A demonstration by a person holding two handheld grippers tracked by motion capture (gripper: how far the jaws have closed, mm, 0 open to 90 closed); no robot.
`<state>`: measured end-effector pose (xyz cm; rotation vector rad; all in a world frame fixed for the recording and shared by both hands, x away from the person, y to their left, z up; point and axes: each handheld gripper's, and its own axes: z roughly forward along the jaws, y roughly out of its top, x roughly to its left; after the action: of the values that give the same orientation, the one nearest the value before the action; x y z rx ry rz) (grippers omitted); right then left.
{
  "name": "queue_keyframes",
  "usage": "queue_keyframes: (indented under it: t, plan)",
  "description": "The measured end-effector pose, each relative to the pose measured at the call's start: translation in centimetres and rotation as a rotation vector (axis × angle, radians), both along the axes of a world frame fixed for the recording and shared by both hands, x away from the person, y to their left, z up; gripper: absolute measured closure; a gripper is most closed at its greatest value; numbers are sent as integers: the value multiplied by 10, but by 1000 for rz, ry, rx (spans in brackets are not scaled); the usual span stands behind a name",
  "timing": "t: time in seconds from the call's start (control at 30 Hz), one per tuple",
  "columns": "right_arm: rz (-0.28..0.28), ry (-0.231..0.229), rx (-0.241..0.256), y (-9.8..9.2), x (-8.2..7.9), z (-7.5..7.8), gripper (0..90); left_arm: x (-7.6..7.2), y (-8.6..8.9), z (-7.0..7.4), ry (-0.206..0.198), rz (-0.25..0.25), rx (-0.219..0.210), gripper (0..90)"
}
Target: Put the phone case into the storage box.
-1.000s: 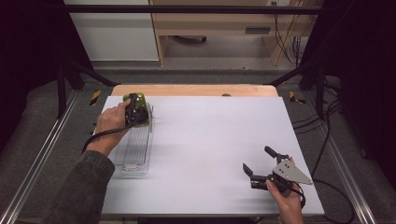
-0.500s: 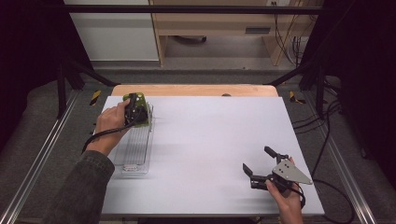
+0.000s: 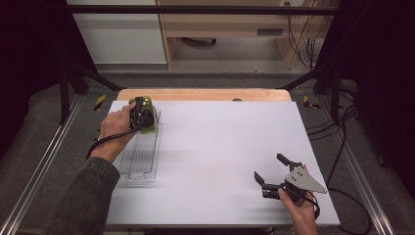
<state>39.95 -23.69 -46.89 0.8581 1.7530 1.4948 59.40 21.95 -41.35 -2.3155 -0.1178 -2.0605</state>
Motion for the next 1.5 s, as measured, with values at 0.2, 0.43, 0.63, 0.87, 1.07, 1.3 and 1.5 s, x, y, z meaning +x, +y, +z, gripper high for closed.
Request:
queue_keyframes:
  t: [0.2, 0.43, 0.63, 0.87, 1.07, 1.3, 1.5]
  plan:
    - [0, 4, -1, 0, 0, -1, 25, 4, -1, 2, -9, -8, -21, 721]
    - [2, -2, 1, 0, 0, 0, 26, 1, 1, 10, -10, 15, -117, 520]
    - [1, -5, 3, 0, -1, 1, 25, -6, 0, 17, 5, 18, -198, 442]
    - [0, -9, 4, -1, -1, 1, 26, -10, -5, 21, 13, 4, -231, 374]
    - [-2, -8, -4, -1, -1, 1, 25, -12, -7, 22, 27, 16, -263, 270]
    - [-3, -4, -12, 0, -1, 1, 25, -17, -9, 26, 62, 25, -327, 197]
    - [-4, -6, -12, -1, -1, 1, 25, -21, -11, 30, 77, 6, -380, 152]
